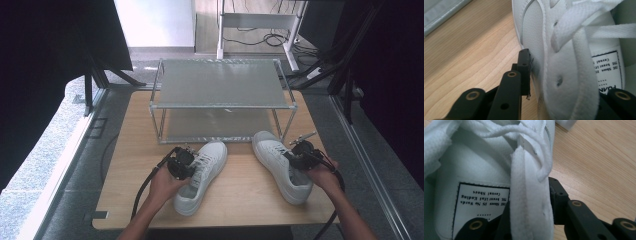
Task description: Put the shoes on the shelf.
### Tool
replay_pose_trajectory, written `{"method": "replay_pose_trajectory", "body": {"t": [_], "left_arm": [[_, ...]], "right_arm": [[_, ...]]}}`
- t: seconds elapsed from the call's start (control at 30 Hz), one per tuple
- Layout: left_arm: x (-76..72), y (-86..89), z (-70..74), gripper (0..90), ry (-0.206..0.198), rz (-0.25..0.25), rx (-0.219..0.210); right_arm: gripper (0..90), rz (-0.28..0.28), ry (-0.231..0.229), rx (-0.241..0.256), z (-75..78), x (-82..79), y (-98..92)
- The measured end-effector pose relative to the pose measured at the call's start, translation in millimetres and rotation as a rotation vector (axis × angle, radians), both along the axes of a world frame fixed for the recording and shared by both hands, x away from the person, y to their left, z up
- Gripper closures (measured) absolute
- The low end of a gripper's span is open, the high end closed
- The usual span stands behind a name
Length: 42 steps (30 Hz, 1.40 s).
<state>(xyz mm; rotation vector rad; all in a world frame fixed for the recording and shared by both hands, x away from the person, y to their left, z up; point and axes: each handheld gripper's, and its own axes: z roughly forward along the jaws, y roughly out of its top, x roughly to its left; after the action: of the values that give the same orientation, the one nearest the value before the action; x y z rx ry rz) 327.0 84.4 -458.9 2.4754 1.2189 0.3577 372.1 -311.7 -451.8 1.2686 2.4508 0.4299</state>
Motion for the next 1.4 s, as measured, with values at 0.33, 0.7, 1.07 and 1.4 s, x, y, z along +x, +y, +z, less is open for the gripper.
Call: {"method": "replay_pose_trajectory", "body": {"t": [0.33,0.7,1.07,1.4], "left_arm": [[-3.8,-3.0,-0.7,83.2,-0.03,0.065,0.011],[1.6,16.0,-4.3,84.5,-0.023,0.077,-0.14],[1.8,44.0,3.3,84.4,0.012,0.076,-0.399],[0.2,72.5,4.9,84.3,0.044,0.042,-0.647]], "right_arm": [[85.6,-0.028,0.013,-0.011,0.3,2.3,1.9],[86.8,-0.054,0.011,0.04,1.0,2.4,-2.6],[86.9,-0.02,0.002,0.151,10.9,-3.8,-4.6],[86.9,-0.074,0.028,0.517,9.1,-8.1,-42.1]]}}
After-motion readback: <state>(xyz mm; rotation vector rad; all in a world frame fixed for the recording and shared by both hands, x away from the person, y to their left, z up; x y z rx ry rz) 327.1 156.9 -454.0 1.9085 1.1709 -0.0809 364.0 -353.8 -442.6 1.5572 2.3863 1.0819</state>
